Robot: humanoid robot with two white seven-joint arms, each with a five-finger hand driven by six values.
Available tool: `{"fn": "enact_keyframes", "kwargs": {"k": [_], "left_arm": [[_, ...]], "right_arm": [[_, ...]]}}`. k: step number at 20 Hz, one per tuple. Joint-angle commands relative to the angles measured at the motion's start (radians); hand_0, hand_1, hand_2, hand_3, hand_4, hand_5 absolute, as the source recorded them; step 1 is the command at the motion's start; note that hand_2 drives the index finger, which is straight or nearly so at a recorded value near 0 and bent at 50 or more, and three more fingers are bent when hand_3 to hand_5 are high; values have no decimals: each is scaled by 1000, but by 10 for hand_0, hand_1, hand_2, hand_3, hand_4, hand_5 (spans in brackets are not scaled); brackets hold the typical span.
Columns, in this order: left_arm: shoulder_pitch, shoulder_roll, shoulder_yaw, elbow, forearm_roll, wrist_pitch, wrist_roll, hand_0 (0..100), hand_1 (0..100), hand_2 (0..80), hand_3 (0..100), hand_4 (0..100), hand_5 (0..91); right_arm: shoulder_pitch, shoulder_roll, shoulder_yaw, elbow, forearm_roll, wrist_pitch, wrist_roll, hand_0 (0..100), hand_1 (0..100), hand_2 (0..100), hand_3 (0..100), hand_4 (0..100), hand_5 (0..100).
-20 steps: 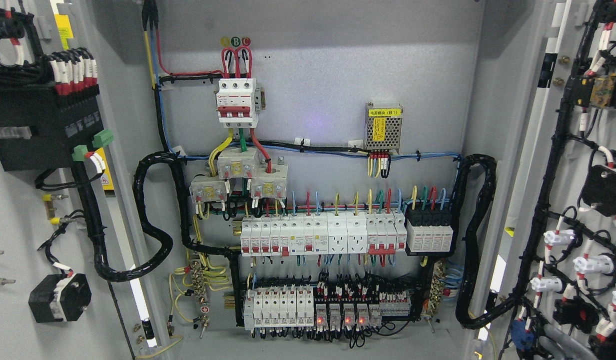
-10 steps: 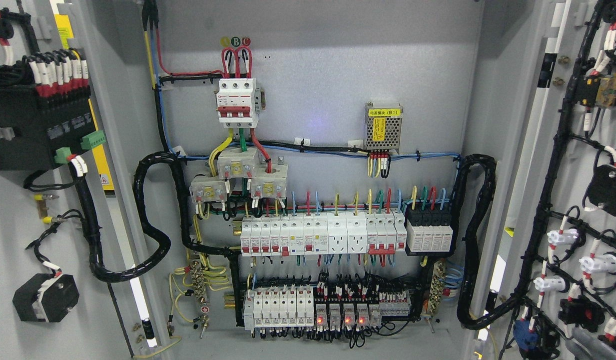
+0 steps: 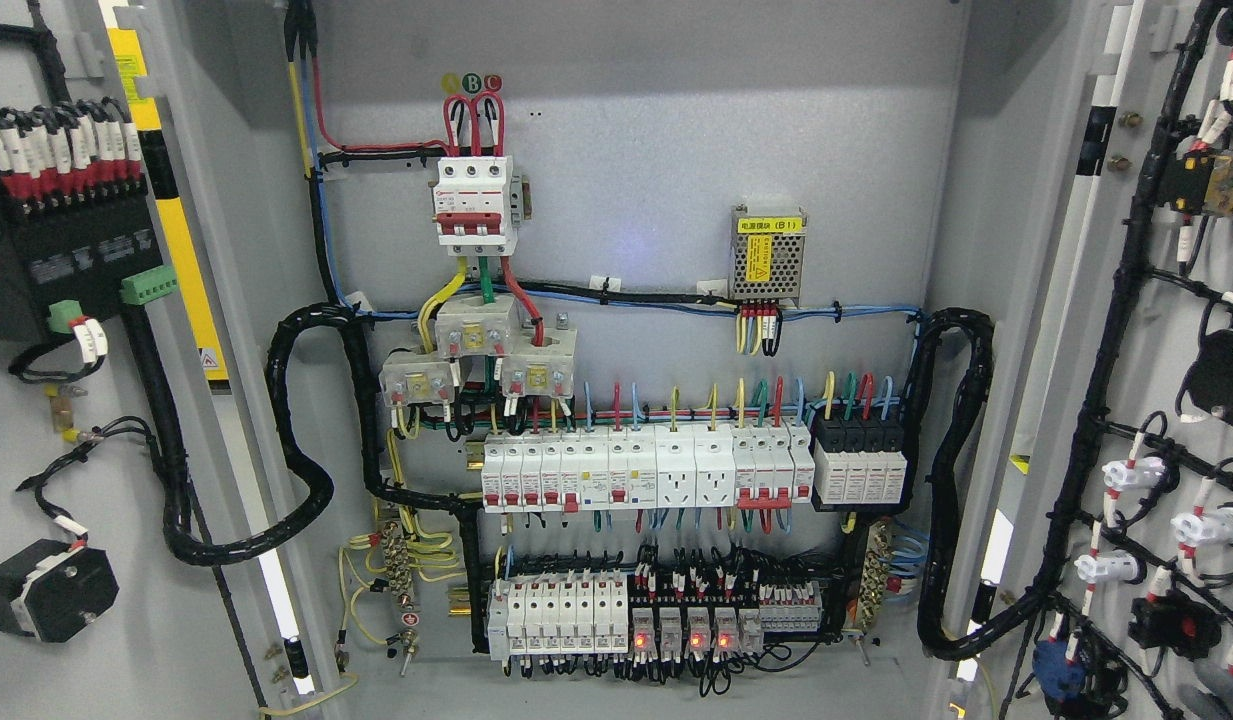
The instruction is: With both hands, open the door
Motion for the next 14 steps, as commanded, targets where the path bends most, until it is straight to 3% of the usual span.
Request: {"fn": "enact_keyframes", "kwargs": {"k": [1, 14], "left_arm": [[-66, 136, 81, 148, 44, 60, 0, 0, 0, 0, 0, 0, 0], [-112, 250, 81, 260, 75, 80, 0, 0, 0, 0, 0, 0, 0]], "right_arm": [[8, 7, -42, 6, -9, 3, 8, 223, 11, 0, 0, 0, 0], [35, 18, -87, 15, -70, 3, 13, 223, 10, 0, 0, 0, 0]]}}
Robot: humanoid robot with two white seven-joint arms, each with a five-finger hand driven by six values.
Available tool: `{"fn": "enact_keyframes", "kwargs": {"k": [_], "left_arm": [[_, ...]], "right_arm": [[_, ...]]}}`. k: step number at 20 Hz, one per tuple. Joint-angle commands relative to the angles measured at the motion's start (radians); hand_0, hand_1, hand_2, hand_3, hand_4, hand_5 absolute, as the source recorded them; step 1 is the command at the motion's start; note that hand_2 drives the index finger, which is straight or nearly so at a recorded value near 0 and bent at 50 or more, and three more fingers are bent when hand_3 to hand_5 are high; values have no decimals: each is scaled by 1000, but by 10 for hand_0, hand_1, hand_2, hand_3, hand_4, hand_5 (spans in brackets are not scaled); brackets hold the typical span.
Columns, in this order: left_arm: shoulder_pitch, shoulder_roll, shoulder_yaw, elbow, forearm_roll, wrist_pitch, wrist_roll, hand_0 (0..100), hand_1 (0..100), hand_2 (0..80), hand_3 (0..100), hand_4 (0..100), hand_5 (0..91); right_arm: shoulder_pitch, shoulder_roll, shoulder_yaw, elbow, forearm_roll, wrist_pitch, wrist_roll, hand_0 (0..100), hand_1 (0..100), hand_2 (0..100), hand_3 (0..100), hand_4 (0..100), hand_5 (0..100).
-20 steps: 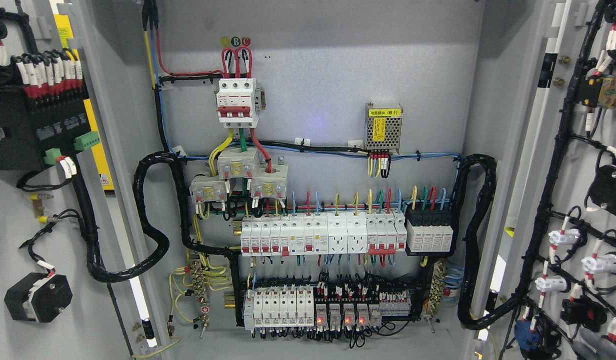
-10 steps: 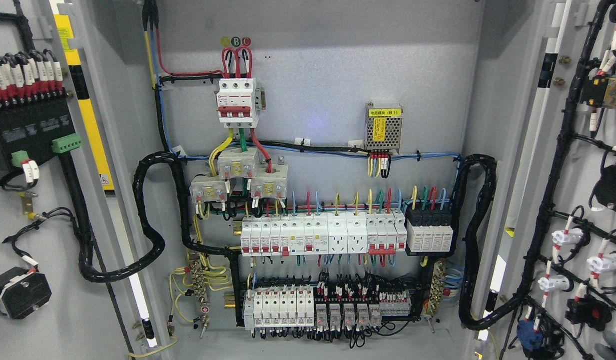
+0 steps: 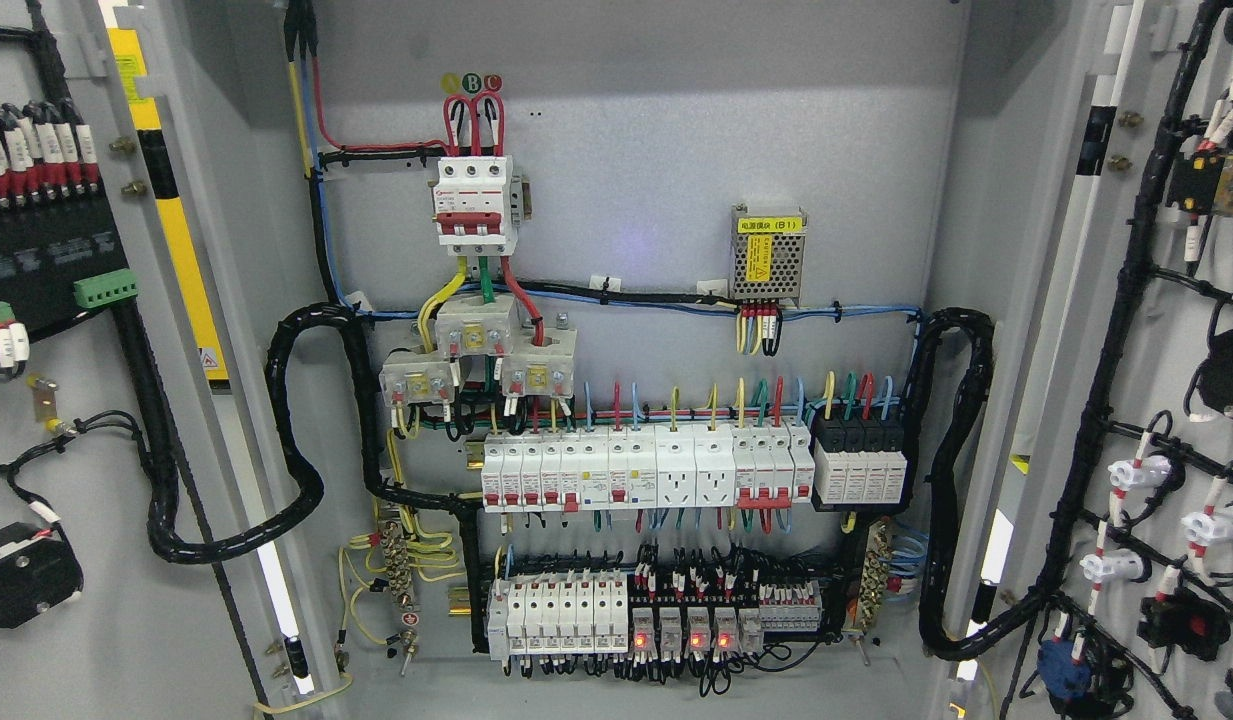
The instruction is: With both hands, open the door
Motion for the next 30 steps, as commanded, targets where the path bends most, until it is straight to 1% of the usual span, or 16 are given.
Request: {"fn": "enact_keyframes", "kwargs": {"k": [1, 5, 8, 18, 21, 23, 24, 26, 29, 30], "left_arm": [[-16, 104, 22, 105, 11, 1, 1, 0, 0, 0, 0, 0, 0], [-24, 104, 23, 118, 17, 1, 2, 0, 0, 0, 0, 0, 0], [-27, 111, 25, 123, 19, 1, 1, 0, 0, 0, 0, 0, 0], [-24, 108, 19, 97, 25, 1, 2, 0, 0, 0, 0, 0, 0], [-4, 99, 6, 28, 23, 10, 2, 0, 0, 0, 0, 0, 0], [13, 87, -4, -32, 23, 51, 2, 0, 0, 0, 0, 0, 0], [15, 76, -9, -58, 23, 56, 2, 0, 0, 0, 0, 0, 0], [18, 58, -24, -102, 23, 56, 2, 0, 0, 0, 0, 0, 0], [56, 32, -27, -171, 20, 55, 4, 0, 0, 0, 0, 0, 0], [65, 18, -43, -193, 19, 53, 4, 0, 0, 0, 0, 0, 0]], "right_arm": [[19, 7, -50, 6, -19, -2, 1, 223, 10, 0, 0, 0, 0], [24, 20, -60, 7, -51, 0, 2, 223, 10, 0, 0, 0, 0], [42, 17, -71, 7, -82, 0, 2, 223, 10, 0, 0, 0, 0], [45, 17, -88, 9, -85, 1, 2, 222, 10, 0, 0, 0, 0], [45, 17, -88, 21, -85, 3, 2, 222, 8, 0, 0, 0, 0], [44, 17, -90, 35, -87, 3, 2, 222, 8, 0, 0, 0, 0], [44, 17, -90, 38, -96, 3, 2, 222, 8, 0, 0, 0, 0], [44, 17, -91, 41, -107, 3, 2, 222, 8, 0, 0, 0, 0], [45, 17, -97, 38, -110, 1, 4, 222, 9, 0, 0, 0, 0], [47, 17, -93, 32, -110, -2, 4, 222, 9, 0, 0, 0, 0]]}}
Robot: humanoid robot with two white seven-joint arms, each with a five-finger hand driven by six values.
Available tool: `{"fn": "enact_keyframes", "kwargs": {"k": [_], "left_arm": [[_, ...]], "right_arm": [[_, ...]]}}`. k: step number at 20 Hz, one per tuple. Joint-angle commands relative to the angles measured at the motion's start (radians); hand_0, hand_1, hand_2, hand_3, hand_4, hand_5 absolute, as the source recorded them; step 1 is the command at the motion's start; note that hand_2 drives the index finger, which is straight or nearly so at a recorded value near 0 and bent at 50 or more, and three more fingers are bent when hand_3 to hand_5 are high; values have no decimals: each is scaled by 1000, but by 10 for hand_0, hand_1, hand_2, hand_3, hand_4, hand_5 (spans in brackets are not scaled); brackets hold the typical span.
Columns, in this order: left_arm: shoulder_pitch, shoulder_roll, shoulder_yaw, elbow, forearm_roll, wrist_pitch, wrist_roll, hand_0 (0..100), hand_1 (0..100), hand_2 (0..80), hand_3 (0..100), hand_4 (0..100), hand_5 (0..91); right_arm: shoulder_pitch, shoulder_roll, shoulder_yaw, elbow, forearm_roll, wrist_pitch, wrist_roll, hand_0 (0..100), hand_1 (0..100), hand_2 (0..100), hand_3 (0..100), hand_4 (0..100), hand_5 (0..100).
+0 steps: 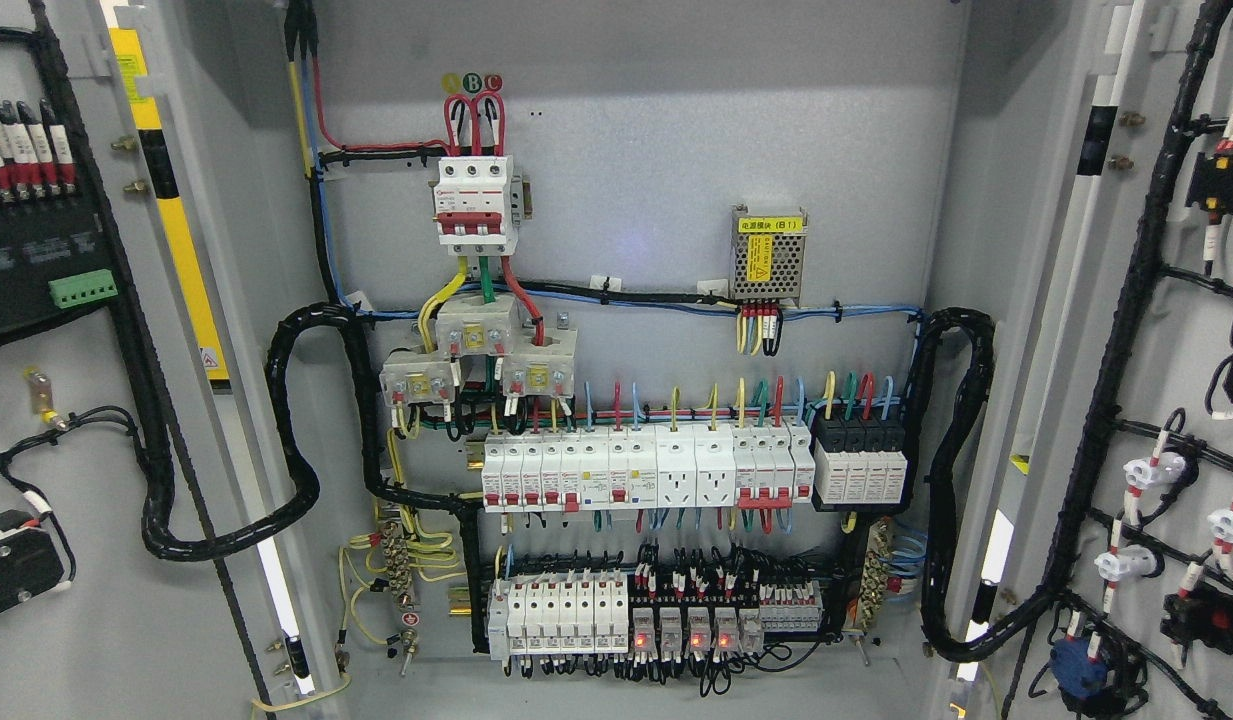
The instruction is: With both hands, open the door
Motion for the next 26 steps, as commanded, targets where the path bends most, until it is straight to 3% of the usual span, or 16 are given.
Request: {"fn": "enact_keyframes", "kwargs": {"k": [1, 3, 8, 13, 15, 19, 22, 26], "left_arm": [[47, -68, -54, -186, -7, -3, -4, 0, 0, 0, 0, 0, 0], [50, -90, -77, -210, -10, -4, -4, 0, 0, 0, 0, 0, 0], [62, -116, -152, -250, -23, -12, 2, 0, 0, 0, 0, 0, 0], [59, -223, -218, -249, -174, -35, 6, 0, 0, 0, 0, 0, 0], [59, -269, -247, -244, -243, -35, 20, 0, 0, 0, 0, 0, 0], [50, -414, -275, -174, -419, -38, 106, 0, 0, 0, 0, 0, 0], [47, -472, -277, -65, -511, -49, 167, 0, 0, 0, 0, 0, 0], [47, -473, -338, 203, -571, -59, 171, 0, 0, 0, 0, 0, 0]], "right_arm": [[10, -4, -4, 0, -10, -7, 1, 222, 9, 0, 0, 0, 0], [26, -10, 9, -20, -10, -7, 2, 222, 9, 0, 0, 0, 0], [30, -56, 113, -34, -9, -9, 19, 222, 7, 0, 0, 0, 0], [27, -87, 283, -22, 3, -4, 19, 222, 8, 0, 0, 0, 0], [27, -85, 375, 16, 8, 4, 19, 222, 8, 0, 0, 0, 0], [29, -74, 547, 200, 120, -3, 19, 222, 8, 0, 0, 0, 0], [33, -62, 634, 396, 256, -7, 21, 222, 10, 0, 0, 0, 0], [30, -9, 705, 639, 310, -9, 21, 222, 10, 0, 0, 0, 0]]}}
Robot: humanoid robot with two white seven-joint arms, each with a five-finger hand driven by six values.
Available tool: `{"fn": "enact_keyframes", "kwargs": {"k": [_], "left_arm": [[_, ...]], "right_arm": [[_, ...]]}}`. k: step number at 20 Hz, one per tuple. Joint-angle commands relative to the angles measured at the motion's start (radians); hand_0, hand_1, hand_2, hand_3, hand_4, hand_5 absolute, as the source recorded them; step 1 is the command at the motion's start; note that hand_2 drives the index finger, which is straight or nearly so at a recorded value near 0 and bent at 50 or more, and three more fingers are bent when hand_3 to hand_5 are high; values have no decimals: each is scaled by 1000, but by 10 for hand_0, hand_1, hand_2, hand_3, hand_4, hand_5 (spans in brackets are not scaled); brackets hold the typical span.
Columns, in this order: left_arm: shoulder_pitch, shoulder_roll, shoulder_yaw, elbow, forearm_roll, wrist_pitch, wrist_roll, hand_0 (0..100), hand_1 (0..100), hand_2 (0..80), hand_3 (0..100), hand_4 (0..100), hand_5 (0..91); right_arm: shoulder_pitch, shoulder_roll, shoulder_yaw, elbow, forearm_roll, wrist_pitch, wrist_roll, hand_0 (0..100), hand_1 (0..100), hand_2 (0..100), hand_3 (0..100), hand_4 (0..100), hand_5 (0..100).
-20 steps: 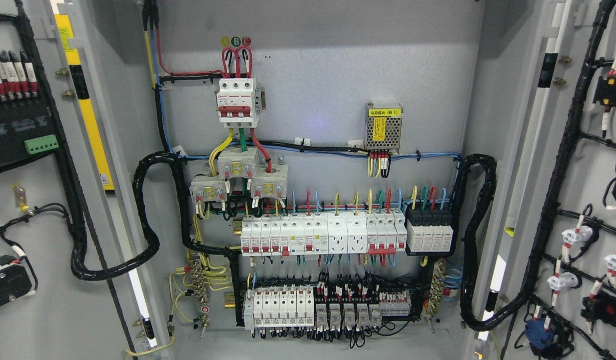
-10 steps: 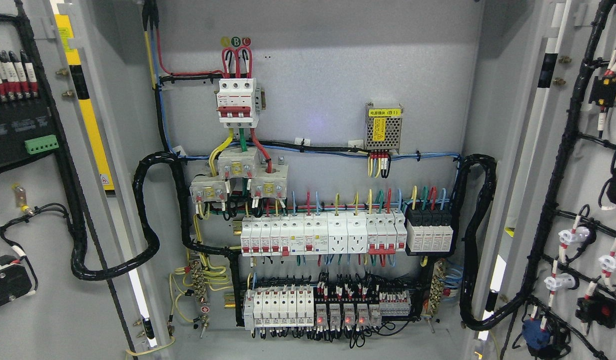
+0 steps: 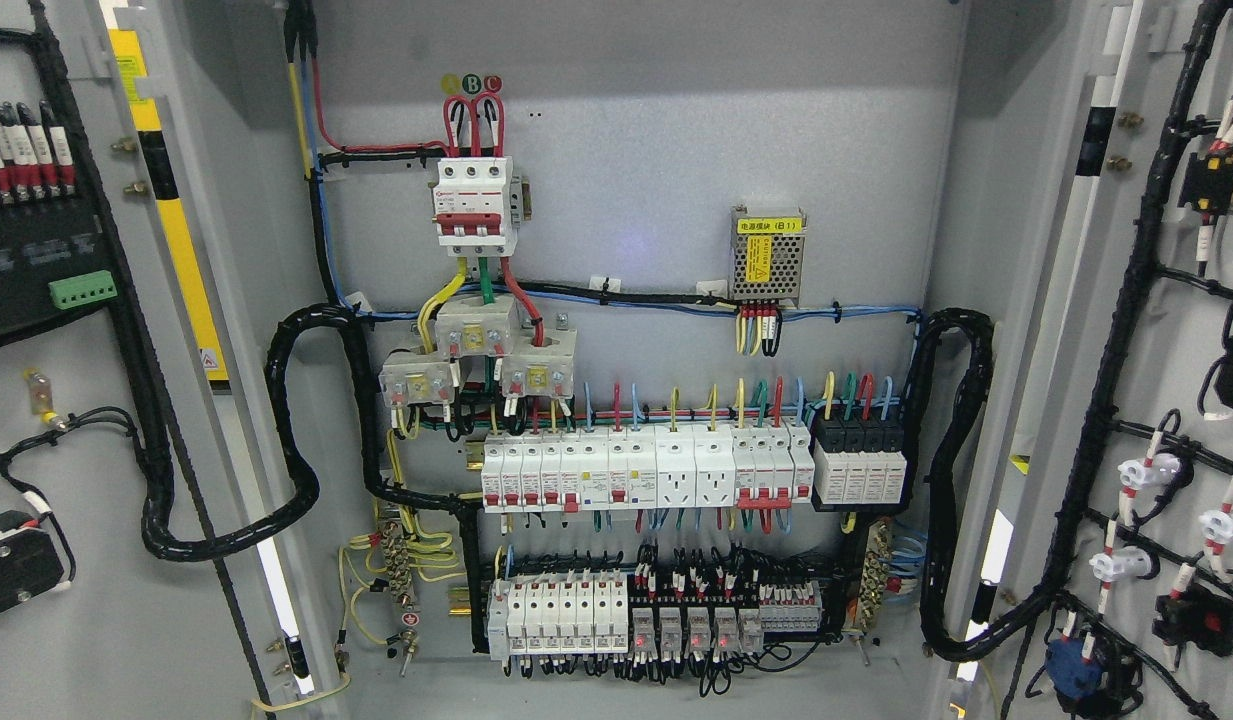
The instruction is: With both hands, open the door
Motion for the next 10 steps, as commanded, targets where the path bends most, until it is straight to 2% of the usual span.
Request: {"fn": "enact_keyframes", "kwargs": {"k": [1, 3, 6, 10], "left_arm": [[-6, -159, -113, 374, -149, -21, 10, 0, 0, 0, 0, 0, 0], [-6, -159, -128, 548, -200, -58, 10, 0, 0, 0, 0, 0, 0], [-31, -154, -127, 846, -262, -102, 11, 0, 0, 0, 0, 0, 0], [-127, -107, -125, 1326, -315, -110, 16, 0, 0, 0, 0, 0, 0]], "right_arm": [[-7, 67, 274, 485, 108, 0, 0, 222, 10, 0, 0, 0, 0], [-22, 113, 275, 623, 113, 0, -2, 222, 11, 0, 0, 0, 0], [-53, 163, 278, 856, 191, 0, -6, 222, 11, 0, 0, 0, 0], [-162, 226, 264, 1244, 331, 1, -19, 222, 11, 0, 0, 0, 0]]}}
